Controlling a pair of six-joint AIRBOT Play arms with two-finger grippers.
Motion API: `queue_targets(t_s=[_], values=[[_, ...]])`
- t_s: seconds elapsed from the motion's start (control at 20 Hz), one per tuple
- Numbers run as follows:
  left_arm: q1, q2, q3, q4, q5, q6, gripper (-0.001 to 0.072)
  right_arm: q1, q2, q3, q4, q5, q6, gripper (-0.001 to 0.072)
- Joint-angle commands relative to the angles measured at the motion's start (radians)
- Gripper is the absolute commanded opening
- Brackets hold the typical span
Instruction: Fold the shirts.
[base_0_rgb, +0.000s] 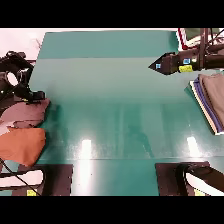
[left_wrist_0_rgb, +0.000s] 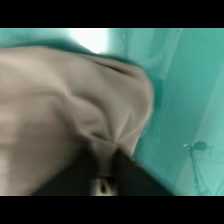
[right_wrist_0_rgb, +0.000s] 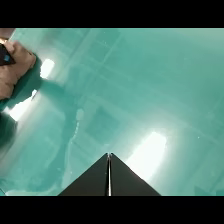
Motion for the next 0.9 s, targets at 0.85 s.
queue_targets(t_s=[0.85], values=[[-0.816,0.28,0.583,-0.04,-0.159,0.076,0.0025,0.0,0.039,0.376,-0.003,-0.071,0.0,0.0017]])
